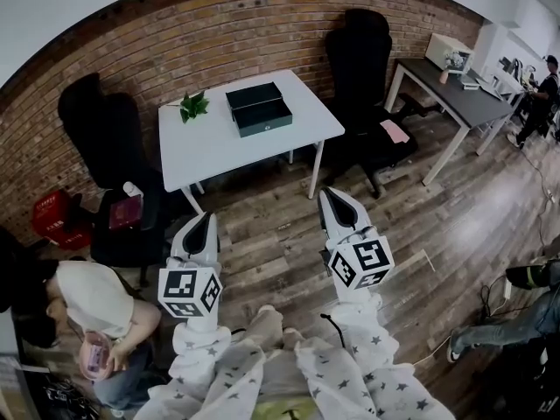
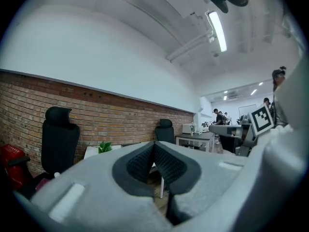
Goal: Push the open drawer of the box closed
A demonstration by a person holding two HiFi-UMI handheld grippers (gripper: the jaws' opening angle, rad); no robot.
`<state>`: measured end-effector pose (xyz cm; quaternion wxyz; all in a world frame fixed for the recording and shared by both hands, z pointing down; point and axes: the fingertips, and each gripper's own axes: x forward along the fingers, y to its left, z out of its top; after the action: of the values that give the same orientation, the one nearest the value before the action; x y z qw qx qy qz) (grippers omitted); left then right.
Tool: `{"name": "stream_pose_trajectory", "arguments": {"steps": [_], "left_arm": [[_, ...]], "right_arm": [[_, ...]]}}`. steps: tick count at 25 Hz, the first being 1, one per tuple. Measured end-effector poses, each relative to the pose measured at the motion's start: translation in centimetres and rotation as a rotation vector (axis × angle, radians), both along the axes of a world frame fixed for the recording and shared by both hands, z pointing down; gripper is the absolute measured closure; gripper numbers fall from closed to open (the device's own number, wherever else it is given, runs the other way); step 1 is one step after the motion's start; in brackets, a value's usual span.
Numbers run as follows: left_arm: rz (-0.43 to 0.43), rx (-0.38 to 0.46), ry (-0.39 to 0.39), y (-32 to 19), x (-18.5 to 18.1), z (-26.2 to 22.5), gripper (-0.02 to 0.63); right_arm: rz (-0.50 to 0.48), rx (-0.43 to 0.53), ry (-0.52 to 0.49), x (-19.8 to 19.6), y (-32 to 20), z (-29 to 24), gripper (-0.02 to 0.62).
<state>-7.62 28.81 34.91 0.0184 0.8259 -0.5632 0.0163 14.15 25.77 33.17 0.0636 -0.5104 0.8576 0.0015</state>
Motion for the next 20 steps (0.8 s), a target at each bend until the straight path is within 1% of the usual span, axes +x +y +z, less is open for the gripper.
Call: {"name": "stream_pose_trajectory", "arguments": {"steps": [5, 9, 14, 20], "left_arm": [[-0.020, -0.020, 0.006, -1.8, -0.4, 0.9, 0.606], [-0.024, -0.038, 0.021, -4.6, -0.9, 1.8, 0.606], [-0.015, -0.064, 0.032, -9.5, -1.8, 2.7, 0.606], [0.009, -0.102, 0.054, -16.0, -2.8, 3.9, 0.606]], "right_arm": [[-0.011, -0.030, -0.013, -0.1, -2.3, 1.2, 0.600], [-0.017, -0.062, -0.021, -0.7, -5.1, 2.4, 0.588], [-0.007, -0.115, -0.025, -1.7, -9.6, 4.2, 0.557], [0.012, -0.170, -0.037, -2.9, -15.9, 5.9, 0.544]]}}
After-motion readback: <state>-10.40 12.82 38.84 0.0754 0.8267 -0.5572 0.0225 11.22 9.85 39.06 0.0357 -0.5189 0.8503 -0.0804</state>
